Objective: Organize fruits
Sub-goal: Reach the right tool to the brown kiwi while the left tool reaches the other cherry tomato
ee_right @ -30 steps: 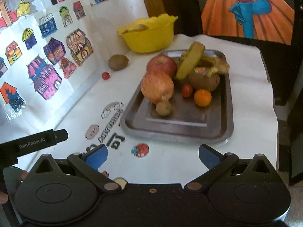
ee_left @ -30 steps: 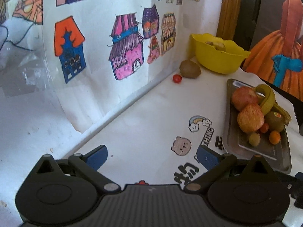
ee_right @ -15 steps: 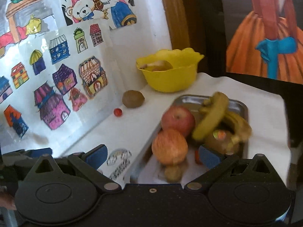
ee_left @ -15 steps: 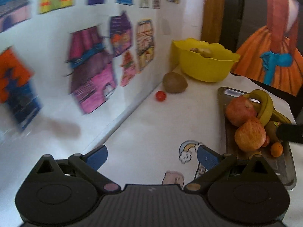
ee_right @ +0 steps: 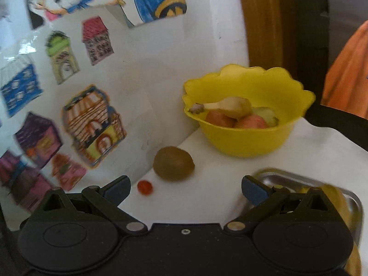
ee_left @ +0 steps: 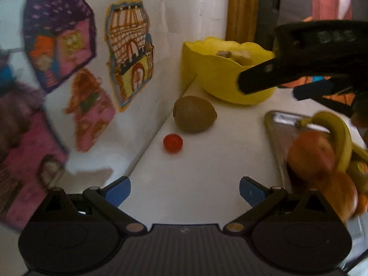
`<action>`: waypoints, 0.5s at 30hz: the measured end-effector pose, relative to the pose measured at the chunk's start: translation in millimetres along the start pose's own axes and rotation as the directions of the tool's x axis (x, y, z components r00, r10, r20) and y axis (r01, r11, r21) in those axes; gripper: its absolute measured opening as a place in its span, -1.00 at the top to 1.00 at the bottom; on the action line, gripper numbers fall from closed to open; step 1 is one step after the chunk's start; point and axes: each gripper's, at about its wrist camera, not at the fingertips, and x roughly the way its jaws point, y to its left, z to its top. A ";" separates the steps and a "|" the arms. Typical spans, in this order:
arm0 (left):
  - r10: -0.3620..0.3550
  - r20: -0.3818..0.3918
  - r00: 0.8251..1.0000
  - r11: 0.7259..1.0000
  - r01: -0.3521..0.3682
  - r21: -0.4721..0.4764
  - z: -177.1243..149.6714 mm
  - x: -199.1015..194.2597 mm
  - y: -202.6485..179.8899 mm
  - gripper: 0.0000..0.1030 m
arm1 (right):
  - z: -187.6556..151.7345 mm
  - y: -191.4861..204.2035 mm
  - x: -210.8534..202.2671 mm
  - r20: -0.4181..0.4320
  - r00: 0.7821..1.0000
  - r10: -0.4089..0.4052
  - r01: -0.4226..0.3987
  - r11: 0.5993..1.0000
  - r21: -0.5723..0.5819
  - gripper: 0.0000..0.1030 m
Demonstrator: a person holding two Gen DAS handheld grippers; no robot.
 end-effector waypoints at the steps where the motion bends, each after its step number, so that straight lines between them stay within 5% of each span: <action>1: 0.002 -0.003 1.000 1.000 -0.002 -0.008 2.7 4.8 0.1 -0.99 | 3.6 -0.3 9.2 -0.006 1.000 0.000 0.000 1.000 -0.002 -0.99; 15: -0.018 -0.002 1.000 0.999 0.018 -0.048 14.1 51.2 -8.7 -0.97 | 14.8 -10.5 77.3 -0.080 0.997 0.010 -0.009 1.000 0.001 -0.80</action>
